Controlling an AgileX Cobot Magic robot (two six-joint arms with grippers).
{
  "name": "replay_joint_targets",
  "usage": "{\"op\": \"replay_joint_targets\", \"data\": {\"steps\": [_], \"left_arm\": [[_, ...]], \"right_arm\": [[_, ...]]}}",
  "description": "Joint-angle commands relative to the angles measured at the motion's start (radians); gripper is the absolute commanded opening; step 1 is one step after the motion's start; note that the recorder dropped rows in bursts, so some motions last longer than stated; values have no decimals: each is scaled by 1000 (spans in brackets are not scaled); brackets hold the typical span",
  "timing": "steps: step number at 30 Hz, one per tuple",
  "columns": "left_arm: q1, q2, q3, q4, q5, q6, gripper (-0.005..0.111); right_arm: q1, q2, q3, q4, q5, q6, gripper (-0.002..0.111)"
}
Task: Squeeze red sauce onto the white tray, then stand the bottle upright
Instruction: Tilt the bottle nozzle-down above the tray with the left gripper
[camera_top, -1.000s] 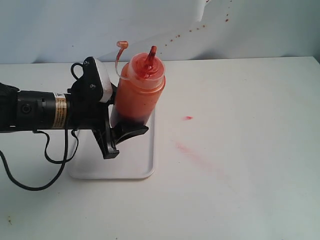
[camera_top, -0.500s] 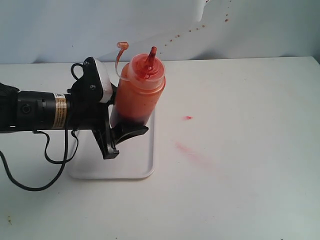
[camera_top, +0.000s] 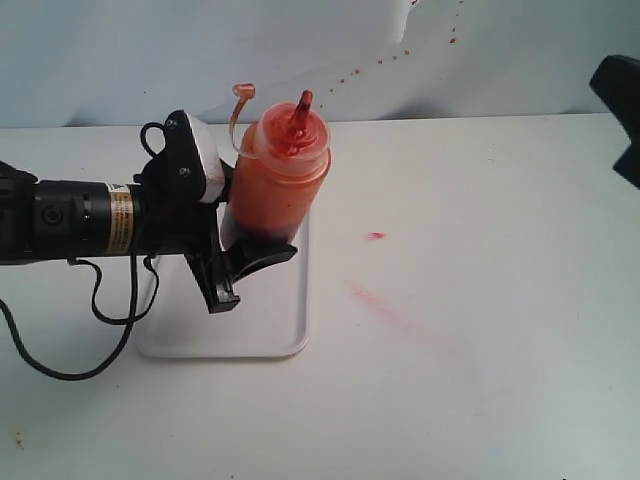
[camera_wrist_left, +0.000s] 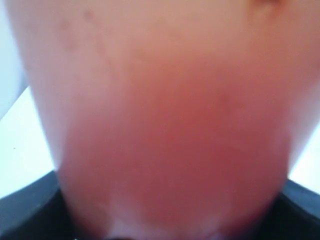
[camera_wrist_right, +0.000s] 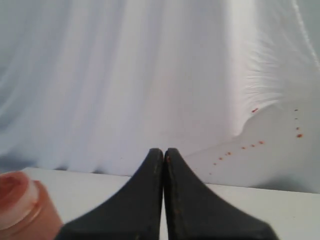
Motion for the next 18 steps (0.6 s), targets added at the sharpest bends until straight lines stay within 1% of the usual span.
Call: {"op": "replay_joint_targets", "data": {"steps": [1, 5, 9, 11, 12, 14, 16, 18], "left_arm": [[0, -6, -7, -128, -23, 102, 0], [0, -6, -7, -206, -6, 165, 0], [0, -5, -7, -269, 36, 259, 0], [0, -5, -7, -328, 69, 309, 0], [0, -5, -7, -353, 85, 321, 0], [0, -5, -7, -420, 130, 349, 0], [0, -5, -7, -472, 163, 394, 0], [0, -5, -7, -501, 183, 444, 0]], "right_arm": [[-6, 135, -79, 158, 14, -141, 0], [-6, 298, -185, 188, -16, -133, 0], [9, 458, -269, 182, -128, -93, 0], [23, 511, -296, 188, -157, -97, 0], [34, 538, -305, 228, -172, -133, 0], [64, 567, -318, 325, -189, -270, 0], [82, 581, -325, 402, -143, -425, 0], [92, 583, -325, 431, -84, -492, 0]]}}
